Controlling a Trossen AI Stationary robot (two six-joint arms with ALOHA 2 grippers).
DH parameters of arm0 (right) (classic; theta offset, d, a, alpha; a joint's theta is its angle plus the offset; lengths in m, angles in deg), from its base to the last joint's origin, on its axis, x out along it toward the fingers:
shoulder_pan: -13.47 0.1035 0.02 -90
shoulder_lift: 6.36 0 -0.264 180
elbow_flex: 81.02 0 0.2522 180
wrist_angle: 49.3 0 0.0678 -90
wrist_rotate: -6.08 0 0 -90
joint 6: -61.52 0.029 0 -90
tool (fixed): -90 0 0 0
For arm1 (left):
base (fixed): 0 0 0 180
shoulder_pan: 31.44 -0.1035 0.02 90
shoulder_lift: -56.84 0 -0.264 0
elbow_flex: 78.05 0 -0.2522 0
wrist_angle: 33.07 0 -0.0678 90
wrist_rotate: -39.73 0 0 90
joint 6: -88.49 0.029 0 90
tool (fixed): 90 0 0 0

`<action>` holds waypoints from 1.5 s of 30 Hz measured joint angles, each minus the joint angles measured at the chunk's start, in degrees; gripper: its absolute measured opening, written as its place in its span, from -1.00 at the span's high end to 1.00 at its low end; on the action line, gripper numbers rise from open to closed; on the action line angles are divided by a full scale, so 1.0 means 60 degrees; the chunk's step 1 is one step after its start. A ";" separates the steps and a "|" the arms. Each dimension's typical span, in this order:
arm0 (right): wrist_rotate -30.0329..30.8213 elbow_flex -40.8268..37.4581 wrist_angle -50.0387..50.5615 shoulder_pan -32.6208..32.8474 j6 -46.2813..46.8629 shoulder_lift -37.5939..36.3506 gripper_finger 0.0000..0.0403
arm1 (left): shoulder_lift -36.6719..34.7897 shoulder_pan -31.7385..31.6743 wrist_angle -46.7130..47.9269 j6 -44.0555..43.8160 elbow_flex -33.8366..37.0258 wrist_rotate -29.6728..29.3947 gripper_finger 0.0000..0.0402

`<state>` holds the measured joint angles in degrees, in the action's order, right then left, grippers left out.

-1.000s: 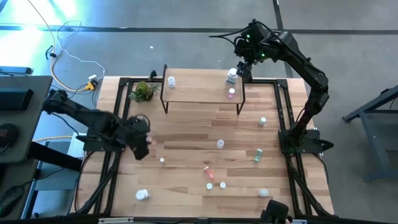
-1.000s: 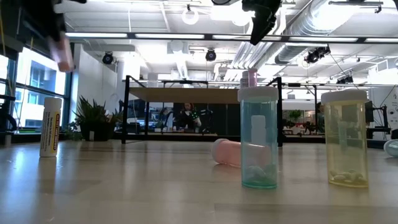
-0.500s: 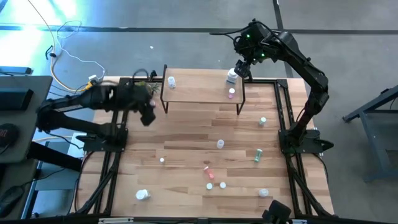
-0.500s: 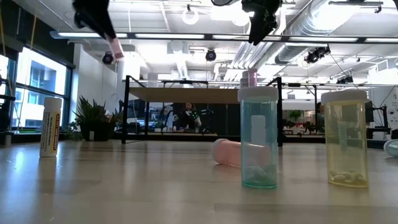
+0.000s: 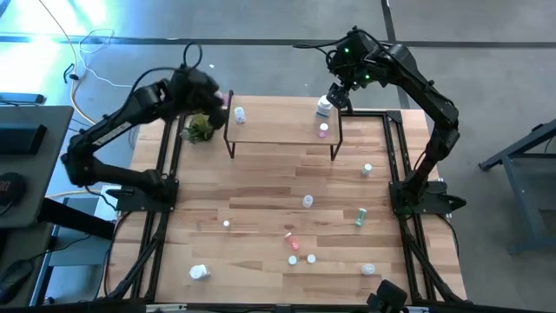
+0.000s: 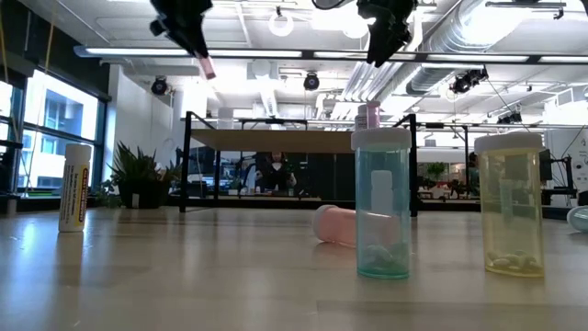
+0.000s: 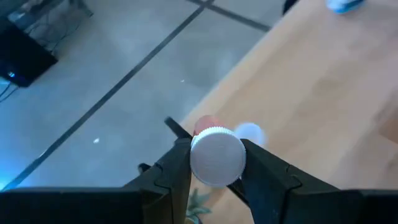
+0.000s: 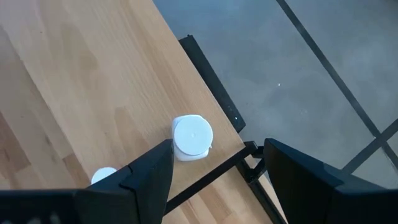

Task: Pick and place medicine bottles onto shelf by color
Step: Put the left orange pill bottle on the shelf

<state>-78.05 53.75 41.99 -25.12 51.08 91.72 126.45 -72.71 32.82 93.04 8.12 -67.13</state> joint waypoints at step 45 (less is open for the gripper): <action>0.0000 0.0000 -0.0045 0.0004 0.1501 0.0000 -0.19 | 0.4279 -0.1276 0.0627 -0.0397 -0.2386 0.3053 0.43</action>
<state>-78.05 53.75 41.72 -25.10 60.09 91.72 152.12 -80.37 36.58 90.66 -6.20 -48.81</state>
